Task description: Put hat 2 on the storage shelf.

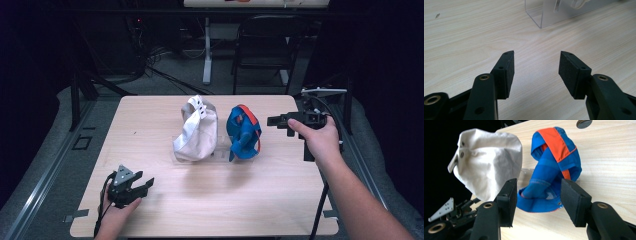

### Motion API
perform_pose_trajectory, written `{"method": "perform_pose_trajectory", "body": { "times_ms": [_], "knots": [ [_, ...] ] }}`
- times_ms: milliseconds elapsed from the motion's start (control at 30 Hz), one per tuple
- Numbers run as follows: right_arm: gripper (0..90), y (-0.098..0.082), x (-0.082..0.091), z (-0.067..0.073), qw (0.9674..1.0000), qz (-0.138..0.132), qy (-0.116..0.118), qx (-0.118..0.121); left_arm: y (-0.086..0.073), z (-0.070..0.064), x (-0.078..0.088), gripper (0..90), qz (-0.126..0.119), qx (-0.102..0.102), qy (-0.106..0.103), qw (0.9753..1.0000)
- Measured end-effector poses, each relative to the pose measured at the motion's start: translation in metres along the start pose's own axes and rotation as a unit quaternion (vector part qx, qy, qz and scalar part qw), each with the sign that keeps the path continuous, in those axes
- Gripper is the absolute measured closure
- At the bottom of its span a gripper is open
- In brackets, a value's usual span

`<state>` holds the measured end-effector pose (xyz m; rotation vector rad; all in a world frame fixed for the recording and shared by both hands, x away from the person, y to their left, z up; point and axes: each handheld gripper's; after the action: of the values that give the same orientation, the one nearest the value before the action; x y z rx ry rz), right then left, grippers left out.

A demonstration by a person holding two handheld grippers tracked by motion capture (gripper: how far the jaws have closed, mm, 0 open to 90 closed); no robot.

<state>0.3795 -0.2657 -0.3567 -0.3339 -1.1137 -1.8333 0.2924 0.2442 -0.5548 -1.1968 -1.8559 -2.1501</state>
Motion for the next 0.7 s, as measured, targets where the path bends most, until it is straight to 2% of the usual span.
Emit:
{"method": "perform_pose_trajectory", "body": {
  "times_ms": [300,567,700],
  "knots": [
    [47.0,-0.026,0.003,-0.007,0.9997,0.001,0.01,0.02,0.0,0.0,-0.001,47.3,0.0,0.002,-0.003,1.0],
    [48.4,-0.053,0.005,-0.01,0.9984,-0.006,0.016,0.054,-0.001,-0.001,-0.002,47.3,0.0,0.003,-0.003,1.0],
    [51.3,-0.074,0.002,-0.013,0.997,-0.012,0.017,0.075,-0.001,-0.001,-0.002,47.3,0.0,0.005,-0.004,1.0]
  ]
}}
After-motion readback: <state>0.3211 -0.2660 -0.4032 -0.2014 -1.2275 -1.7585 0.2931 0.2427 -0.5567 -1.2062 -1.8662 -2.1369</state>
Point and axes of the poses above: each handheld gripper's, and its own axes: x roughly backward along the jaws, y roughly out of its top, z roughly to its left, and after that the axes turned 3 degrees about -z, right-handed
